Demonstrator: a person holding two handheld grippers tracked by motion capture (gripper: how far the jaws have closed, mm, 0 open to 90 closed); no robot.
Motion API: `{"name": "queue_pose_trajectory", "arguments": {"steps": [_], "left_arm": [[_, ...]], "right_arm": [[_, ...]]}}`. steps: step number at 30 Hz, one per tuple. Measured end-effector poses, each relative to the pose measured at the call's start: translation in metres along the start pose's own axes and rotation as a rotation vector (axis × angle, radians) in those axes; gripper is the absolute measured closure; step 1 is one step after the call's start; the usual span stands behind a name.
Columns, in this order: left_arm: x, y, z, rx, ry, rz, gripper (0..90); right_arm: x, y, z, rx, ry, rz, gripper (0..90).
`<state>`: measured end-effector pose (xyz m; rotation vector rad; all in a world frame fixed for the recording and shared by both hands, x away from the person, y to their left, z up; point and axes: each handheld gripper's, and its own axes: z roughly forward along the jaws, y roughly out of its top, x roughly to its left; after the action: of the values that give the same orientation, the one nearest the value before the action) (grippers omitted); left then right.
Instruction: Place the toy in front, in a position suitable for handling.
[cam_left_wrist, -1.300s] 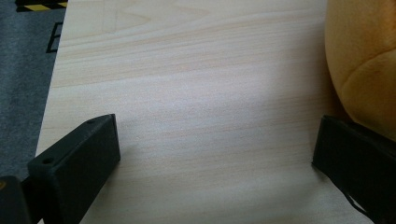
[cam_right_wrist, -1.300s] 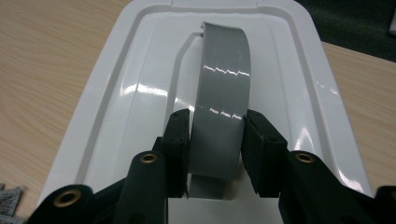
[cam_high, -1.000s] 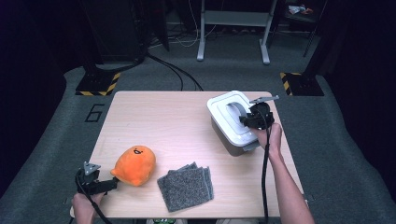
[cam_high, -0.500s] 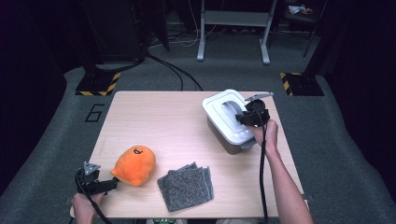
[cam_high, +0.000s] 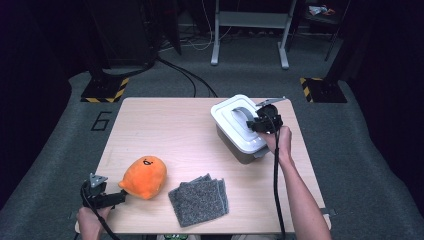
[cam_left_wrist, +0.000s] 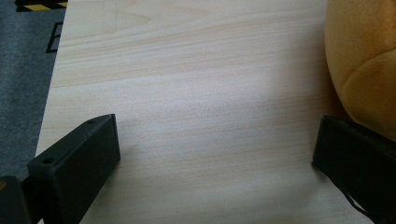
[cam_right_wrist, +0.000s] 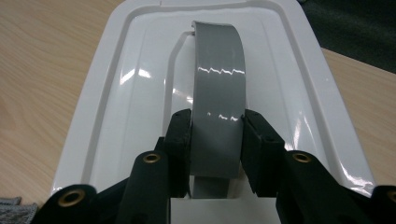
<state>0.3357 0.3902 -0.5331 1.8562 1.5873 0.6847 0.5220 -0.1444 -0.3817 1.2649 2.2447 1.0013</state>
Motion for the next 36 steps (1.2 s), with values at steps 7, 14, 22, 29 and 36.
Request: {"name": "queue_pose_trajectory", "arguments": {"steps": [7, 14, 22, 29, 36], "left_arm": [[0.000, 0.000, 0.000, -0.001, 0.000, -0.001, 0.0], [0.000, 0.000, 0.000, -0.001, 0.000, -0.001, 0.0], [0.000, 0.000, 0.000, -0.001, 0.000, -0.001, 0.0], [0.000, 0.000, 0.000, 0.000, 0.000, 0.000, 0.0], [0.000, 0.000, 0.000, 0.000, 0.000, 0.000, 0.0]], "right_arm": [[0.004, 0.004, 0.004, 0.002, 0.004, -0.011, 65.3], [0.008, 0.007, 0.008, 0.004, 0.006, -0.012, 65.3], [0.011, 0.011, 0.011, 0.007, 0.009, -0.021, 65.4], [0.016, 0.014, 0.016, 0.006, 0.015, -0.021, 65.5], [0.020, 0.018, 0.020, 0.006, 0.020, -0.020, 65.6]]}}
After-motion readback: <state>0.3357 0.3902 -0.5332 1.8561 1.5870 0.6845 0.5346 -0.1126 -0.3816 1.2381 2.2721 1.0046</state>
